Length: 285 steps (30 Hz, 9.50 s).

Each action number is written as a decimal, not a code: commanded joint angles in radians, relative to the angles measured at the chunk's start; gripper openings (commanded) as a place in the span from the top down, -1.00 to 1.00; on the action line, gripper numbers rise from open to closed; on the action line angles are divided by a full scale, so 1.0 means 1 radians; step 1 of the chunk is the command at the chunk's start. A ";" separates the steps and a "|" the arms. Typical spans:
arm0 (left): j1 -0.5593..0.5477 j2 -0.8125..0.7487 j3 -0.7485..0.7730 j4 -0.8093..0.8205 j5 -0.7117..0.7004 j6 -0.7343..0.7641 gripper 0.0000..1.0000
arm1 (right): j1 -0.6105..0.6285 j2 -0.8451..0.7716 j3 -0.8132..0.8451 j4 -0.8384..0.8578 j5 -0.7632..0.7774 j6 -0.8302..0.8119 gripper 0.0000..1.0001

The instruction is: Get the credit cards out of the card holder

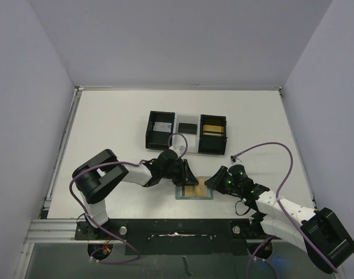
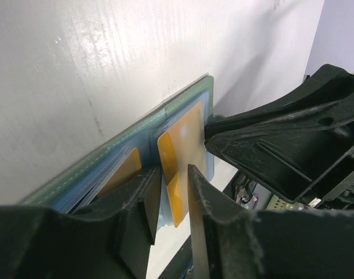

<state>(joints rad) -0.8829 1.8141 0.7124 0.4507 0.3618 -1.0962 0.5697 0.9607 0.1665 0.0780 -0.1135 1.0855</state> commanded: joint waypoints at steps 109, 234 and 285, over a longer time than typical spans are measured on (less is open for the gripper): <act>0.182 -0.551 -0.164 -0.270 -0.155 0.248 1.00 | 0.142 0.392 0.379 -0.067 -0.020 -0.108 0.44; 0.335 -0.905 0.021 -0.630 -0.407 0.789 -0.42 | 0.225 0.216 0.696 -0.128 0.693 -1.364 1.00; 0.317 -0.932 -0.031 -0.606 -0.364 0.780 -0.46 | -0.138 0.862 0.924 0.139 0.327 -1.806 0.95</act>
<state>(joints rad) -0.5621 0.9058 0.6758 -0.2062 -0.0162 -0.3305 0.4389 1.8061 1.0458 0.1501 0.2157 -0.6621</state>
